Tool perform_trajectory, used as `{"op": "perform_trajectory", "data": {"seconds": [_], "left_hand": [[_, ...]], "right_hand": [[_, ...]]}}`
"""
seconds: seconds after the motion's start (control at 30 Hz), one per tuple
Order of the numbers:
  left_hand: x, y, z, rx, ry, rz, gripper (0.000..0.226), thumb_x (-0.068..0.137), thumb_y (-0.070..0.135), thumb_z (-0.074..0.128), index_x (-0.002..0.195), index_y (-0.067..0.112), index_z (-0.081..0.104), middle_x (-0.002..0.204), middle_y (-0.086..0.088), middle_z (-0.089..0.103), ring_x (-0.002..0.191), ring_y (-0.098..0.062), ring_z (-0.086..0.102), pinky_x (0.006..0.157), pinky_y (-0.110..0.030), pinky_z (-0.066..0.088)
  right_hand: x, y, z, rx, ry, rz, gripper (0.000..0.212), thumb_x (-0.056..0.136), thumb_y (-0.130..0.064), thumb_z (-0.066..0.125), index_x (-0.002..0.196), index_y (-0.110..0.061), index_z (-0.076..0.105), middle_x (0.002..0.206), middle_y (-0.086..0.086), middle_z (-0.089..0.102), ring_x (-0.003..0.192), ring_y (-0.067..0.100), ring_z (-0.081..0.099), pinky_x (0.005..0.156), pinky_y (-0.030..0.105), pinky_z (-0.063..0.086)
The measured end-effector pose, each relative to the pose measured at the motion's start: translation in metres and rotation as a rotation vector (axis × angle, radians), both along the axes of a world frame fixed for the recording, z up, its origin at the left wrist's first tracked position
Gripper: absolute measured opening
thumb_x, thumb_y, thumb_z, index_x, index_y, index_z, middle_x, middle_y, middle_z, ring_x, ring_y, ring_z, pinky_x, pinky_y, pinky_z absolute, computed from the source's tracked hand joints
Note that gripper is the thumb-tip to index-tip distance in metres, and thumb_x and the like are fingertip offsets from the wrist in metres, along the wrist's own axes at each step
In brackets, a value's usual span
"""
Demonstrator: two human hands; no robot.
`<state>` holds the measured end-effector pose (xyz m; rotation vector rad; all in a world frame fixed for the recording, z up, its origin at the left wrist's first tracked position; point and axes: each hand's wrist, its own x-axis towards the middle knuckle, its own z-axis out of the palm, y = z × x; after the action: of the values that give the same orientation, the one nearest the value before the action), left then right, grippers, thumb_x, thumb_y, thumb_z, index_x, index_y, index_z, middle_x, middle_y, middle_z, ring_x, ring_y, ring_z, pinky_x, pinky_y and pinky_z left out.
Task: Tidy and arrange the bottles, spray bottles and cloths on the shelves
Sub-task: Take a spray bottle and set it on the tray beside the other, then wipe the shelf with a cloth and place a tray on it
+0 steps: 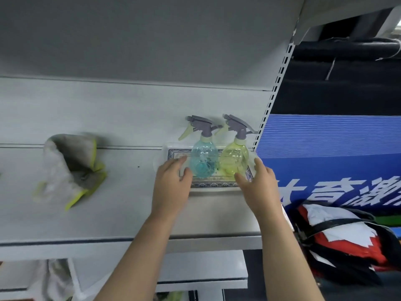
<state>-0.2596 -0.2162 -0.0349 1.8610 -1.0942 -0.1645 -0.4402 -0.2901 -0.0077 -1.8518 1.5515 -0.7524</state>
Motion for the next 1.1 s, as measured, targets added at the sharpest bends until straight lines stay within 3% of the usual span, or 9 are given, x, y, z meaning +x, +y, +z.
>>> {"op": "perform_trajectory", "data": {"seconds": [0.13,0.2,0.4,0.6,0.67,0.77,0.9,1.0,1.1], "left_hand": [[-0.002,0.027,-0.003,-0.053,0.022,0.047,0.033,0.092,0.008,0.060,0.125,0.010,0.068,0.122,-0.006,0.065,0.112,-0.014,0.057,0.088,0.004,0.026],[-0.007,0.044,0.000,-0.087,0.061,0.080,0.032,0.091,0.006,0.060,0.122,0.012,0.070,0.116,0.000,0.066,0.106,-0.007,0.055,0.085,0.007,0.027],[-0.025,0.120,-0.004,-0.151,0.202,0.188,0.035,0.091,0.005,0.060,0.122,0.019,0.068,0.114,0.009,0.063,0.108,-0.009,0.061,0.103,-0.026,0.044],[-0.025,0.201,-0.011,-0.104,0.263,0.306,0.031,0.094,0.010,0.057,0.112,0.034,0.066,0.103,0.011,0.063,0.096,-0.006,0.063,0.088,-0.025,0.049],[-0.021,0.226,-0.010,-0.086,0.279,0.355,0.028,0.095,0.013,0.056,0.107,0.035,0.068,0.095,0.004,0.068,0.079,-0.003,0.063,0.071,-0.023,0.050],[-0.011,0.260,-0.012,-0.093,0.324,0.378,0.026,0.096,0.011,0.054,0.109,0.027,0.070,0.087,-0.002,0.071,0.062,0.005,0.059,0.051,-0.011,0.039],[0.021,0.304,-0.025,-0.098,0.351,0.381,0.024,0.095,0.008,0.054,0.107,0.021,0.070,0.086,-0.002,0.069,0.061,0.005,0.062,0.052,-0.011,0.042],[0.051,0.337,-0.039,-0.077,0.366,0.351,0.023,0.095,0.009,0.055,0.101,0.026,0.069,0.091,0.001,0.071,0.063,0.001,0.064,0.062,-0.016,0.049],[0.089,0.375,-0.053,-0.018,0.366,0.306,0.023,0.095,0.010,0.056,0.102,0.026,0.071,0.089,0.007,0.071,0.068,-0.008,0.067,0.065,-0.016,0.050]], "right_hand": [[-0.004,0.026,0.002,-0.067,-0.012,0.089,0.053,0.096,-0.030,0.060,0.146,-0.020,0.045,0.142,0.005,0.047,0.115,0.016,0.047,0.094,0.028,0.037],[-0.002,0.038,0.004,-0.078,-0.037,0.173,0.046,0.095,-0.030,0.062,0.139,-0.021,0.052,0.137,0.002,0.052,0.104,0.012,0.048,0.088,0.023,0.035],[0.003,0.086,-0.008,-0.003,-0.145,0.357,0.033,0.093,-0.029,0.063,0.126,-0.024,0.061,0.120,-0.006,0.064,0.100,0.014,0.059,0.077,0.023,0.039],[0.024,0.145,-0.019,0.128,-0.182,0.508,0.021,0.095,-0.039,0.061,0.112,-0.028,0.066,0.091,-0.016,0.065,0.078,0.000,0.057,0.058,0.015,0.040],[0.035,0.166,-0.019,0.133,-0.174,0.547,0.018,0.095,-0.040,0.060,0.106,-0.027,0.067,0.081,-0.021,0.065,0.077,-0.002,0.056,0.056,0.009,0.039],[0.054,0.198,-0.020,0.118,-0.159,0.583,0.014,0.094,-0.040,0.060,0.098,-0.029,0.069,0.081,-0.013,0.069,0.079,0.006,0.061,0.061,0.015,0.041],[0.086,0.242,-0.031,0.092,-0.126,0.619,0.013,0.093,-0.032,0.062,0.097,-0.025,0.072,0.086,-0.010,0.071,0.081,0.008,0.063,0.065,0.011,0.041],[0.115,0.277,-0.048,0.138,-0.123,0.595,0.014,0.092,-0.029,0.063,0.098,-0.023,0.073,0.089,-0.008,0.072,0.085,0.009,0.064,0.065,0.008,0.041],[0.150,0.317,-0.067,0.218,-0.138,0.561,0.010,0.092,-0.027,0.061,0.093,-0.025,0.071,0.089,-0.005,0.072,0.086,0.014,0.065,0.073,0.020,0.051]]}}
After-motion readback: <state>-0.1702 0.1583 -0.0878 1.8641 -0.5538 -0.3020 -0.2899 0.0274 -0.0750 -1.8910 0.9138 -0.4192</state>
